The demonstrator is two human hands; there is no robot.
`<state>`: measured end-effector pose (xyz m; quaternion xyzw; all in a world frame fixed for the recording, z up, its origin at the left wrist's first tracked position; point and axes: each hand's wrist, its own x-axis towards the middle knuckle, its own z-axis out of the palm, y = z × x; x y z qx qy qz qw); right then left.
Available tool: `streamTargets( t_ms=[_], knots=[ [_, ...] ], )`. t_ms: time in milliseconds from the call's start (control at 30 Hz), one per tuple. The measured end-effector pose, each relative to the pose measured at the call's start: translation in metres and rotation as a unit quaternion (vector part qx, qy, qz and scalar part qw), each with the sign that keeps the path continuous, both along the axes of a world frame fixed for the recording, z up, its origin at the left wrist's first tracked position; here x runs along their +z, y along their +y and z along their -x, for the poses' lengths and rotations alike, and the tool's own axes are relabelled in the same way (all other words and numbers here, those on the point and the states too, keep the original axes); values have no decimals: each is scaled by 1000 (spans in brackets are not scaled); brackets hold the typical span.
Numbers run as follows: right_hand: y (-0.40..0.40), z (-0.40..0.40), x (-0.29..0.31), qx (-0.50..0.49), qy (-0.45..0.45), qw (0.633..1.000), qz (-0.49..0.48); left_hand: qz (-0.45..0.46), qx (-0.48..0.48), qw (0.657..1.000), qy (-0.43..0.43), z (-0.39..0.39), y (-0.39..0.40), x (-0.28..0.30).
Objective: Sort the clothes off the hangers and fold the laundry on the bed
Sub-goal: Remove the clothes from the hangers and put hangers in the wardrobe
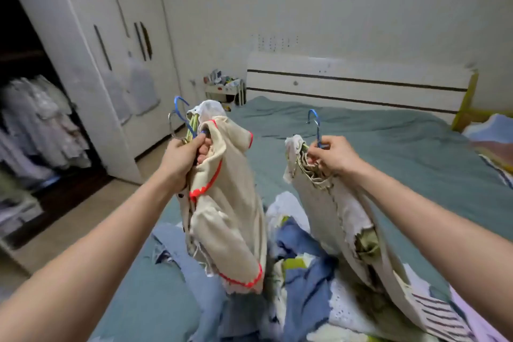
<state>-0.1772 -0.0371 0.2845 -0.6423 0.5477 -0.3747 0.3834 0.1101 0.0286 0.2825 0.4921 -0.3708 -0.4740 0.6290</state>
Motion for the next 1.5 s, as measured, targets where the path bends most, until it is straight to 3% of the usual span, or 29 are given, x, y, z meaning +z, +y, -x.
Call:
streamTargets(
  t_ms=[300,433,567,667,833,1100,1167,1333,1500],
  knots=[
    [28,-301,46,118,-52,991,21,14,178,982,-55,-275,100,39],
    [40,-426,55,148,-89,985,29,12,204,970,-129,-374,135,48],
    [42,-518,49,191,-91,977,-38,-5,216,965,-146,-454,162,51],
    [37,-586,29,233,-97,960,-125,-8,238,967,-90,-515,175,42],
    [21,-725,-13,274,-159,923,-219,5,285,955,77,-623,181,14],
    [-8,-933,-32,392,-205,820,-364,-62,245,949,186,-776,153,-17],
    [-21,-972,-39,408,-188,825,-344,-80,238,950,184,-801,138,-23],
    [-69,-1036,-71,399,-77,881,-243,-119,210,948,209,-865,79,-49],
    [-115,-1088,-96,323,-87,918,-212,-141,176,949,219,-940,-7,-71]
  ],
)
